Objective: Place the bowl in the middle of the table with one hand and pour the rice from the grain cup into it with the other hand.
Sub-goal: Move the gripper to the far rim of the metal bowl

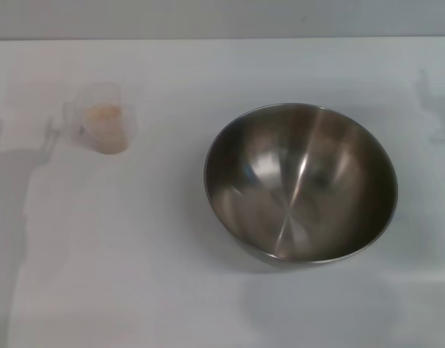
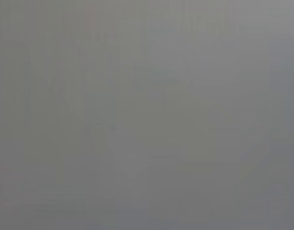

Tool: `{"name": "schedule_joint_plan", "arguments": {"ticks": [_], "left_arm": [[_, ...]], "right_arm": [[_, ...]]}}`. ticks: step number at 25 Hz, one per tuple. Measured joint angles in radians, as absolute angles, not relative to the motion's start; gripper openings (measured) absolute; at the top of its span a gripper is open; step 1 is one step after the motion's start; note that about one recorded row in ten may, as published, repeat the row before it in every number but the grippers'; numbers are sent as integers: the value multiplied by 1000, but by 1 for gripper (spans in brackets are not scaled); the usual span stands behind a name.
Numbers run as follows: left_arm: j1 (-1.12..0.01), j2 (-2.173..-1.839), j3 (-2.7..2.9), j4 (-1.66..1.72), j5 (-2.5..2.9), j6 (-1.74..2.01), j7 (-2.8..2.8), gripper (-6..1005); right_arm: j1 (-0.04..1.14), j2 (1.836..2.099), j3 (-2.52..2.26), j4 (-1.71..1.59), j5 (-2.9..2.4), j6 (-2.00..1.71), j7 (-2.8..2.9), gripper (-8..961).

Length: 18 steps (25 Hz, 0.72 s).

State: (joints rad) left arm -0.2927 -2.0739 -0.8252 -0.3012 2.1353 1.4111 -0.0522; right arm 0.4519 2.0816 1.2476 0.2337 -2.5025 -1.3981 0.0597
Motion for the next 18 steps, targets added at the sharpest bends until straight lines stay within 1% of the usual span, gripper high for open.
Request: {"name": "schedule_joint_plan", "arguments": {"ticks": [3, 5, 7, 10, 13, 15, 18], "left_arm": [[-296, -2074, -825, -300, 2135, 1407, -52, 868], [-297, -2074, -825, -299, 2135, 1406, -52, 867], [-299, -2074, -825, -299, 2135, 1406, -52, 867], [-303, -2073, -826, -299, 2135, 1405, -52, 867], [-305, -2073, -827, -299, 2135, 1405, -52, 867], [-305, -2073, -827, -299, 2135, 1405, -52, 867], [-306, -2072, -829, -299, 2135, 1407, -52, 867]], "right_arm": [[451, 2077, 1244, 285, -2505, -1323, 60, 740], [433, 2065, 1244, 364, -2506, -1228, 60, 739], [406, 2045, 1244, 463, -2506, -1111, 60, 739], [351, 2006, 1251, 657, -2522, -897, 60, 739], [291, 1979, 1279, 866, -2575, -681, 60, 739], [247, 1972, 1324, 1024, -2627, -469, 60, 738], [206, 1973, 1393, 1217, -2680, -161, 56, 738]]}}
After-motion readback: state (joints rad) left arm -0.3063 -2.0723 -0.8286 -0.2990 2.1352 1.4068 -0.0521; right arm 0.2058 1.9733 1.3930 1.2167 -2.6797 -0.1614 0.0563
